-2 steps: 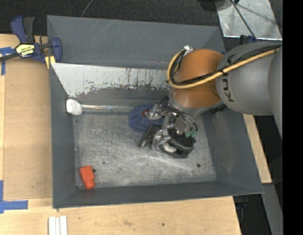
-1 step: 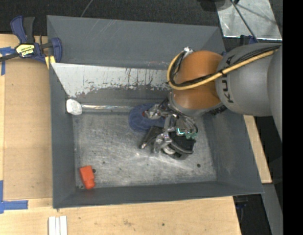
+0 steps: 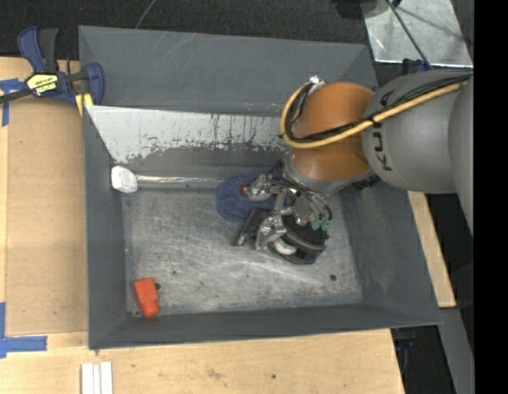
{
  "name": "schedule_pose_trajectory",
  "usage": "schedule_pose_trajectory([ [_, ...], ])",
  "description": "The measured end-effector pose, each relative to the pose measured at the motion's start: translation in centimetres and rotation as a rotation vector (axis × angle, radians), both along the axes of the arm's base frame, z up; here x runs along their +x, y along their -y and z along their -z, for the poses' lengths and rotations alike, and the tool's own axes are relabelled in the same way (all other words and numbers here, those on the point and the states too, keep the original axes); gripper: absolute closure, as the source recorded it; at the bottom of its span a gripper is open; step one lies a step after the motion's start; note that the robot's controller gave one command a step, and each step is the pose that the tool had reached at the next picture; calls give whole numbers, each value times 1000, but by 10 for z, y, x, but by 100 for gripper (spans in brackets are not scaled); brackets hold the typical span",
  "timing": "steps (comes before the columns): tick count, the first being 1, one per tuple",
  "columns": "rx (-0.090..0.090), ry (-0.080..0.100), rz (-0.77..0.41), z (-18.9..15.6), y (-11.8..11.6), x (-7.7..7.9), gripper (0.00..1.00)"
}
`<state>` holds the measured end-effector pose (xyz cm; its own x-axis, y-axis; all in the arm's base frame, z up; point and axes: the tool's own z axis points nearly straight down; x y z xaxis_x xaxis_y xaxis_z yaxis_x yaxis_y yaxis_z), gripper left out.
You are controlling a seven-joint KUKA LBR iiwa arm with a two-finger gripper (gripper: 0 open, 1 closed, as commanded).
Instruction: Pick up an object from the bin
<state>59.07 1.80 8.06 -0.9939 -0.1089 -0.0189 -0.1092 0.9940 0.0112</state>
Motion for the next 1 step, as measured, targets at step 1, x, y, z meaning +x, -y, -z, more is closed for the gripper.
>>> schedule_pose_trajectory([
  [1,-13,-11,8,-167,-4,-11,100],
])
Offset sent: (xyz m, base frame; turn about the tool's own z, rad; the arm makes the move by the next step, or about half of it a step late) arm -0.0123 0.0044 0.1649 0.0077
